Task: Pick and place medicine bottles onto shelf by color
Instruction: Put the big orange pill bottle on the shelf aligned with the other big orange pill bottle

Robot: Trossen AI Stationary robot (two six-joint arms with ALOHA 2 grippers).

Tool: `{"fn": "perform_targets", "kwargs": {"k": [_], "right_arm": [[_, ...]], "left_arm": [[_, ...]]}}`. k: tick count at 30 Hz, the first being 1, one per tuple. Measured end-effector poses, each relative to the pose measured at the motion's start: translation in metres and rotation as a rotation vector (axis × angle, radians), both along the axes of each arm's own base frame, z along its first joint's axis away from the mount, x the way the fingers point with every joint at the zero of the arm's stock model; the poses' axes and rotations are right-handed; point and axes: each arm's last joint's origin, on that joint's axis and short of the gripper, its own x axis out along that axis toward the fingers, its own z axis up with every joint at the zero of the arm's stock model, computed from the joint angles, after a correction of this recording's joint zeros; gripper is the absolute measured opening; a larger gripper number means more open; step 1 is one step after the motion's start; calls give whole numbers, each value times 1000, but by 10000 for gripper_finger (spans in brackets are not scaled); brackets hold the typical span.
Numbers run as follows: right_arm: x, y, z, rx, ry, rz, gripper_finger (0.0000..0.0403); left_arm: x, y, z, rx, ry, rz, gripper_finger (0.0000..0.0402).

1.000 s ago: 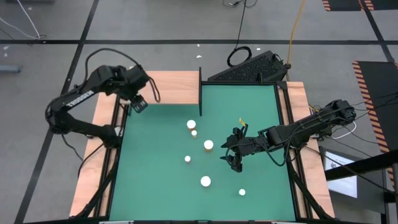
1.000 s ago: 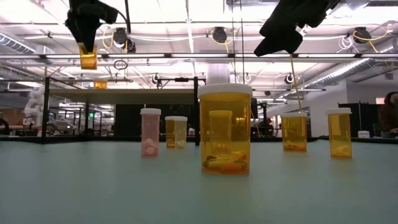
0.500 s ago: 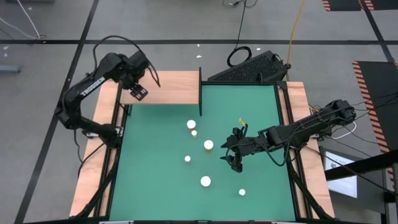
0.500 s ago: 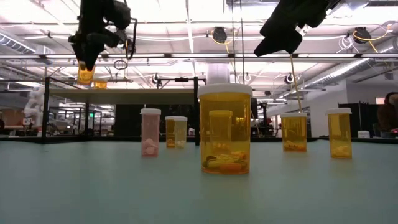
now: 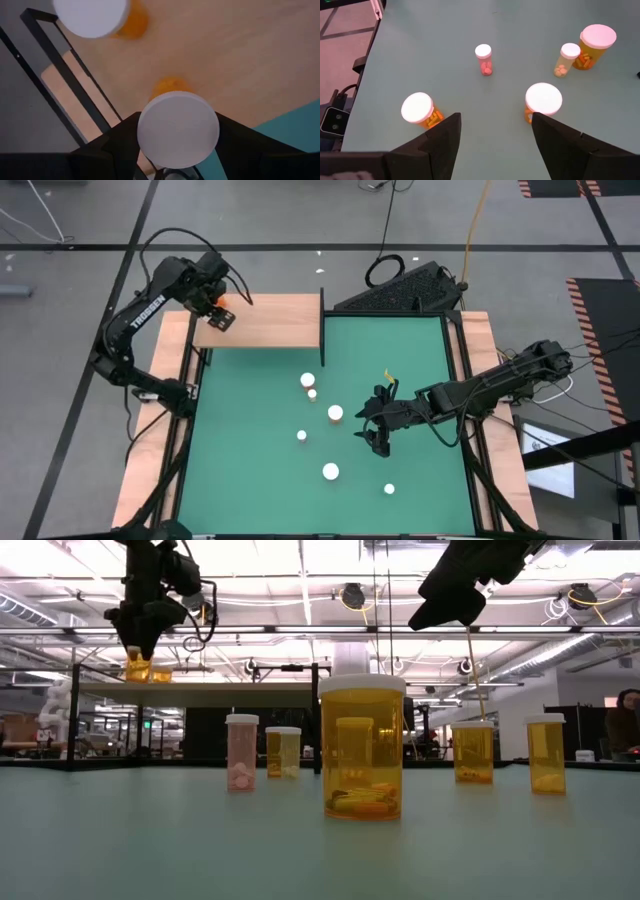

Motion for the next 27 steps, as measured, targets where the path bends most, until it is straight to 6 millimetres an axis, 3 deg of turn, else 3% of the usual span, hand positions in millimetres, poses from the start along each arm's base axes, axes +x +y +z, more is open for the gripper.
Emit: {"fn": "perform_targets", "kwargs": {"k": [27], "right_arm": [[0,0,0,0,0,1,240]], "left_arm": [[-1,2,0,11,-18,55,228]]}}
